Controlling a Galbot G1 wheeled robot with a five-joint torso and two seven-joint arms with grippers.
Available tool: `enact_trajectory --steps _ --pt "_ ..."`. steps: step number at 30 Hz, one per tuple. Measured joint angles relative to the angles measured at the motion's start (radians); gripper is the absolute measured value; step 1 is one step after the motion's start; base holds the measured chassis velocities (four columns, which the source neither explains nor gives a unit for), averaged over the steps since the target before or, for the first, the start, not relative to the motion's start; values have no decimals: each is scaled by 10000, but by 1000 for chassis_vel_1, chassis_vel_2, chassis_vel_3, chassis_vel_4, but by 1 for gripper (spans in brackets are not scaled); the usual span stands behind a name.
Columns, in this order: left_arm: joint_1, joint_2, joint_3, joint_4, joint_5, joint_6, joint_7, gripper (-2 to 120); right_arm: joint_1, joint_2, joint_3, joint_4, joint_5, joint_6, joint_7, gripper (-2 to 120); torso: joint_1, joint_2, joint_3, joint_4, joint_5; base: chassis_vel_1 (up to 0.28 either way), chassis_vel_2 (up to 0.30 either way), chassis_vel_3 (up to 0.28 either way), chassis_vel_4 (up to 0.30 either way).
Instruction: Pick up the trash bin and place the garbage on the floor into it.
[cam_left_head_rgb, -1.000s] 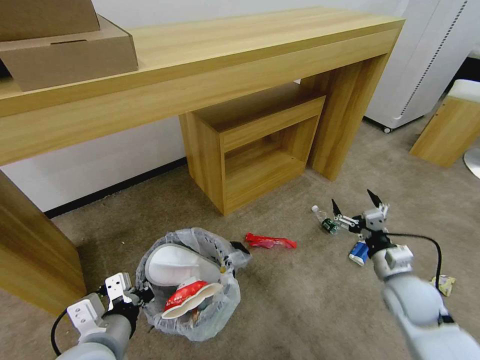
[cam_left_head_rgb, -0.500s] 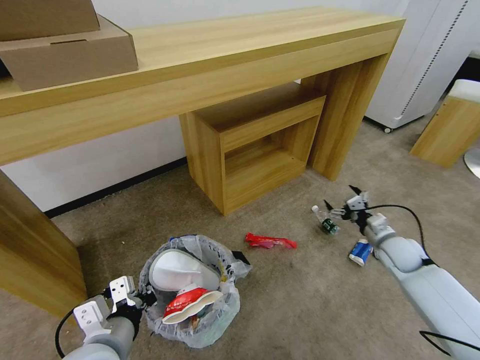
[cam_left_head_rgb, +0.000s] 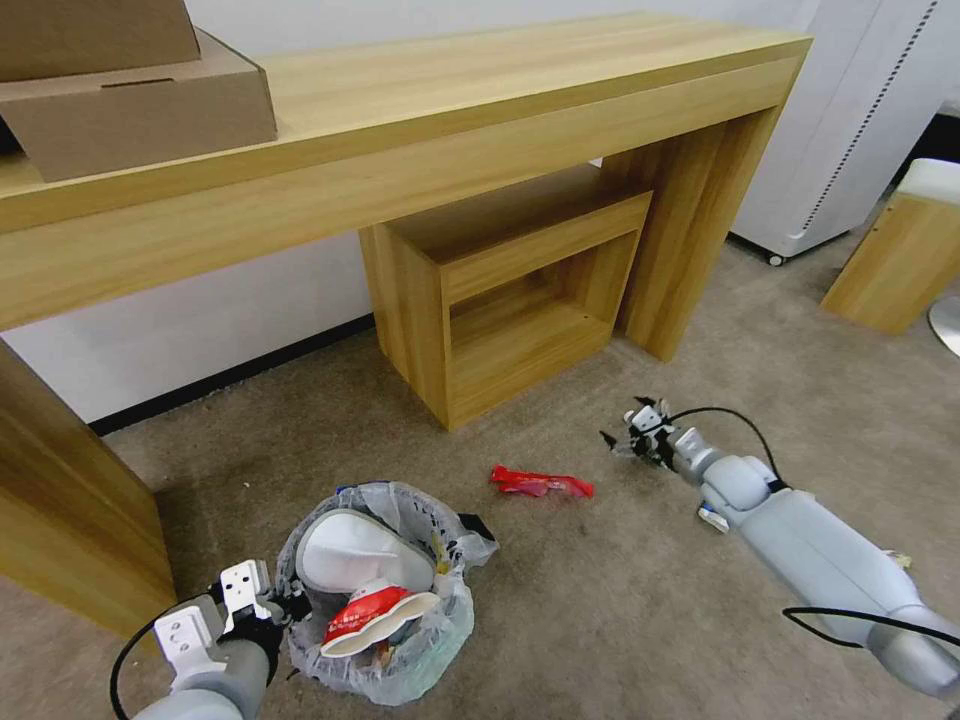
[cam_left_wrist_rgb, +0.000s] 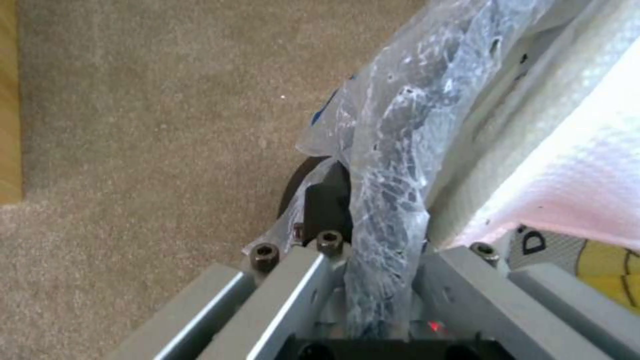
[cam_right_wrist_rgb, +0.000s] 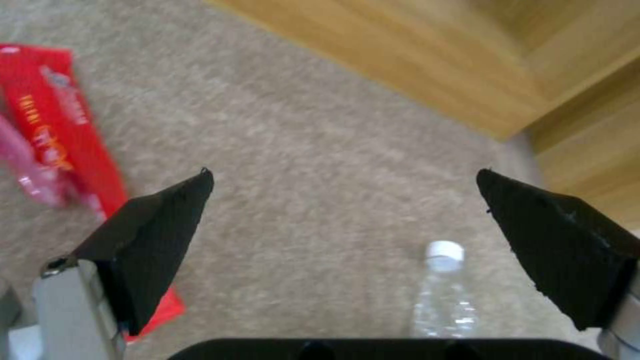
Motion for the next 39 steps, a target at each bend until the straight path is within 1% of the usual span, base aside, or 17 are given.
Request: enact_trajectory --steps 7,9,11,12,15,16,19,23,31,33,39 --pt "9 -10 98 125 166 0 6 0 261 449 -538 -487 294 -323 -323 100 0 0 0 0 -2 0 0 0 0" --pt "16 -10 119 154 224 0 12 0 303 811 -661 -784 313 -347 -333 100 0 0 0 -2 -2 0 0 0 0" --pt "30 2 130 173 256 0 12 0 373 1308 -734 -1170 178 -352 -264 100 0 0 0 0 0 0 0 0 0" --pt "30 2 130 173 256 0 12 0 373 1308 -734 -1170 178 -352 -264 100 0 0 0 0 0 0 0 0 0" --pt "67 12 138 213 313 -1 22 0 480 2084 -775 -1697 91 -258 -261 100 -1 0 0 3 2 0 0 0 0" --pt "67 12 138 213 313 -1 22 0 480 2084 -775 -1697 91 -258 -261 100 -1 0 0 3 2 0 0 0 0" --pt "102 -38 192 274 431 -6 59 0 551 2571 -772 -2106 -39 -82 -249 100 -1 0 0 3 0 0 0 0 0" --pt "96 -82 270 343 493 -7 76 0 567 2779 -692 -2418 -214 86 -237 100 0 0 -1 2 -1 0 0 0 0" --pt "30 18 276 386 522 -58 143 0 534 2719 -484 -2681 -313 231 -213 100 -1 0 -1 0 1 0 0 0 0" --pt "45 46 247 422 678 -52 258 0 514 2693 -425 -2881 -471 357 -225 100 0 0 -1 -1 0 0 0 0 0" --pt "89 34 289 447 814 -19 332 0 461 2815 -284 -3204 -614 494 -262 100 0 0 -1 0 1 0 0 0 0"
